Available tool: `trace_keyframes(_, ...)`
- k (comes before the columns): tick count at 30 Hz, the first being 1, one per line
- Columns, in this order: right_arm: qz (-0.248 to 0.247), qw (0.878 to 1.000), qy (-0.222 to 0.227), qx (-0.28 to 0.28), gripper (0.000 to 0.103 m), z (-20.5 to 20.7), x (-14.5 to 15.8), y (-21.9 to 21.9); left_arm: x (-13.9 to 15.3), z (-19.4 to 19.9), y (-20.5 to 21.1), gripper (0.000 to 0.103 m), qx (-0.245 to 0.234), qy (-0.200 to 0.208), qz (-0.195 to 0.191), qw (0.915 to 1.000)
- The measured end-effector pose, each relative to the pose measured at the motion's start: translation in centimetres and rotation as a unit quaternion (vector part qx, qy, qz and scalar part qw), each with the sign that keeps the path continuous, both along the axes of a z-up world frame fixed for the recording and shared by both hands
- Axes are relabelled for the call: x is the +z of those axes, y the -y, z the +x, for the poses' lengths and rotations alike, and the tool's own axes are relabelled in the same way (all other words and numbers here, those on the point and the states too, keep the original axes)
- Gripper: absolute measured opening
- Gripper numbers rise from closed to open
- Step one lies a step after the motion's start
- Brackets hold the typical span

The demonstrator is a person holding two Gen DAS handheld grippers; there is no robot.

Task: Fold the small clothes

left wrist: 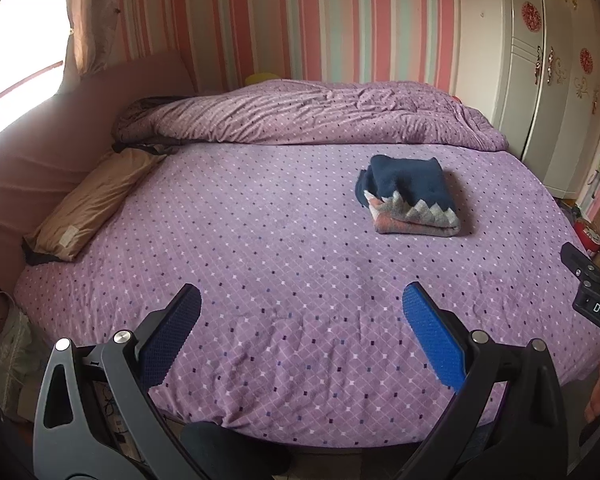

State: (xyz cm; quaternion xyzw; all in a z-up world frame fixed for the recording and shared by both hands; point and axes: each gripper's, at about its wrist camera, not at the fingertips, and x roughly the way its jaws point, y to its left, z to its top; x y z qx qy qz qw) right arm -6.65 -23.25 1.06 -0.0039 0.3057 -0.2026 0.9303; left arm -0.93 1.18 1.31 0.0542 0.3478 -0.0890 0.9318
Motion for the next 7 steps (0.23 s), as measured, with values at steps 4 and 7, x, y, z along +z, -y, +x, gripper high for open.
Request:
trace_keyframes(4, 0.000, 1.000, -0.001, -0.001, 0.101, -0.12, -0.04, 0.05, -0.07, 0.09, -0.16, 0.100, 0.006, -0.006, -0.003, 1.0000)
trace_keyframes(7, 0.000, 1.000, -0.002, -0.001, 0.101, -0.13, -0.05, 0.08, -0.05, 0.12, -0.36, 0.100, 0.010, -0.006, -0.004, 0.9999)
